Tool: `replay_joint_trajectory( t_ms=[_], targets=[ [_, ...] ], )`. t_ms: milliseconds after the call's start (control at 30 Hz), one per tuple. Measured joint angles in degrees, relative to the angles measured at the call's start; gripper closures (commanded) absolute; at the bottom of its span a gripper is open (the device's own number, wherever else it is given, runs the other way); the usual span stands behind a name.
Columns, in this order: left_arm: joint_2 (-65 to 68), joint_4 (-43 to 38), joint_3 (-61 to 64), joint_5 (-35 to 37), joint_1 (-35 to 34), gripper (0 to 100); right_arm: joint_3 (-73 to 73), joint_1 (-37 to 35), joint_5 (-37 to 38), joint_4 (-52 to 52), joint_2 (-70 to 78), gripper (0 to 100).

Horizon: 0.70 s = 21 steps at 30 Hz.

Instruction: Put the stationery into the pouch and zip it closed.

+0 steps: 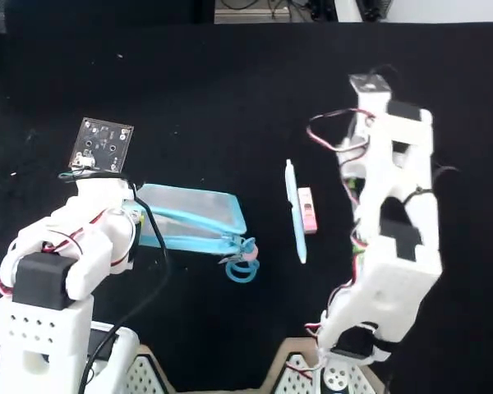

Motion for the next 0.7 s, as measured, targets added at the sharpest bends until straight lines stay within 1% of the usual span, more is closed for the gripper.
replay_joint_trajectory(
  t_ms=[67, 167, 233, 400, 500, 600, 633, 700],
  targets=[
    [0.0, 0.0, 0.0, 0.0, 0.0, 97, -1.9, 1.2, 0.8, 0.7, 3.7, 95.3],
    [0.0, 0.0, 0.0, 0.0, 0.0, 97, -5.7, 1.8, 1.1, 4.3, 8.3, 88.0],
    [0.0, 0.0, 0.0, 0.0, 0.0, 97, -9.6, 1.8, 1.2, 8.4, 11.2, 86.3],
    [0.0, 0.0, 0.0, 0.0, 0.0, 97, -19.4, 1.7, 1.2, 15.1, 17.1, 89.6],
    [0.0, 0.0, 0.1, 0.0, 0.0, 97, -23.8, 1.8, 1.2, 17.0, 20.9, 90.4],
    [0.0, 0.0, 0.1, 0.0, 0.0, 97, -27.1, 2.0, 1.2, 17.7, 23.8, 99.5],
    [0.0, 0.0, 0.1, 0.0, 0.0, 97, -28.0, 2.1, 1.2, 17.8, 24.4, 97.9],
    [0.0, 0.0, 0.1, 0.0, 0.0, 97, -29.2, 2.5, 1.2, 18.0, 25.0, 98.7]
  ],
)
